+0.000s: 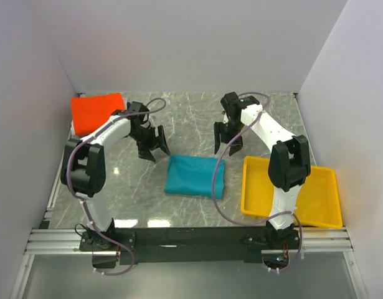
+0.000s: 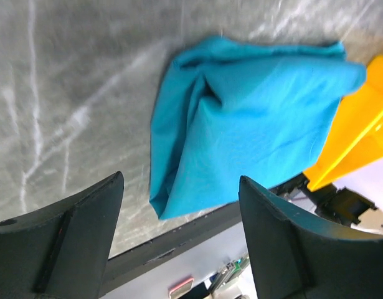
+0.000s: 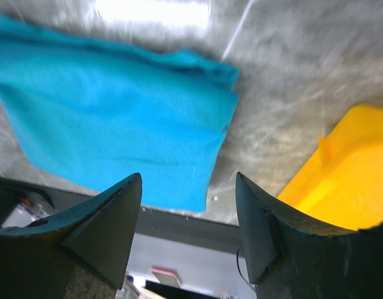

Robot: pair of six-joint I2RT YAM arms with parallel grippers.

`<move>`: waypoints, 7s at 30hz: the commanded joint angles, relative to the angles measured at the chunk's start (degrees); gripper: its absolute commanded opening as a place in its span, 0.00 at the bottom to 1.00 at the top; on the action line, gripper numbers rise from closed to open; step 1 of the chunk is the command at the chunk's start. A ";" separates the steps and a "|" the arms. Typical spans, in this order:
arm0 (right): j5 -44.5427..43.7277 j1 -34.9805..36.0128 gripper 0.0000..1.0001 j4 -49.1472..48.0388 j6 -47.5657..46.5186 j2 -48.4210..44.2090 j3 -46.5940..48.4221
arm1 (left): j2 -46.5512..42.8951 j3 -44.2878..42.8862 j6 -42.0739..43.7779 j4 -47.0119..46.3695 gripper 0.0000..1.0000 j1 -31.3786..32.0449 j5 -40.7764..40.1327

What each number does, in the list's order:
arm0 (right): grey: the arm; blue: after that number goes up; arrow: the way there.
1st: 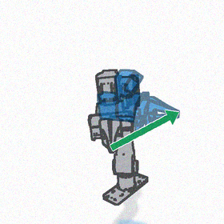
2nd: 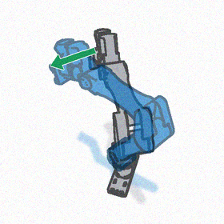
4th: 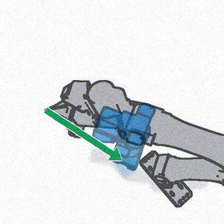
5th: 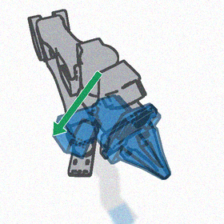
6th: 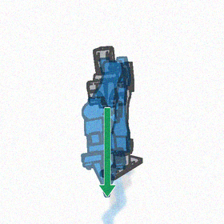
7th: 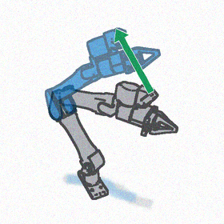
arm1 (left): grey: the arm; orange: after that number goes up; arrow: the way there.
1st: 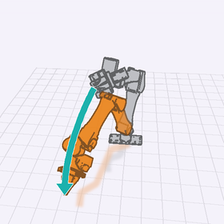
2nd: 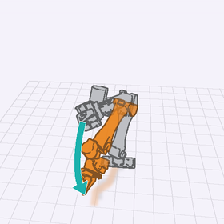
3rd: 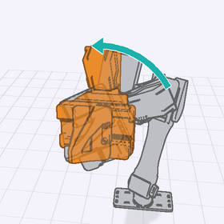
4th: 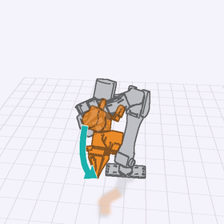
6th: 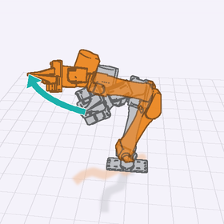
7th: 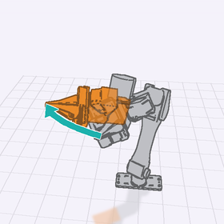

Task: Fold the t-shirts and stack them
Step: Fold the tshirt, then neatly place the folded tshirt to the corner, then reset both grippers

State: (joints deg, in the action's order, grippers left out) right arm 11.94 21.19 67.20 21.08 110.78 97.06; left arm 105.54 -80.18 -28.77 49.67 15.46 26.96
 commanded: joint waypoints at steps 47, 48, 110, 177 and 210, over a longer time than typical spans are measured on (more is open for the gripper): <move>7.74 21.88 0.66 -15.08 1.24 6.55 -17.25 | -6.48 29.73 -10.68 -32.53 0.84 6.51 5.83; 7.83 21.79 0.66 -15.17 1.33 6.38 -17.34 | -6.83 30.08 -11.04 -32.27 0.83 6.86 4.87; 5.89 7.99 0.72 -6.64 -5.26 -8.39 -15.49 | 4.06 -25.10 16.38 6.14 0.00 2.12 -42.78; 7.74 8.16 0.71 -6.12 -6.58 -6.54 -16.81 | 11.88 -41.02 12.26 1.66 0.09 -37.70 -13.06; -3.77 7.38 0.72 -17.62 -0.08 -29.04 -25.33 | -41.88 15.39 -15.95 -15.13 0.99 -0.56 -51.38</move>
State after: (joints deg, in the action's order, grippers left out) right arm 10.66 29.21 54.57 19.92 85.41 72.66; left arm 66.57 -68.71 -38.92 34.15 8.43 -19.16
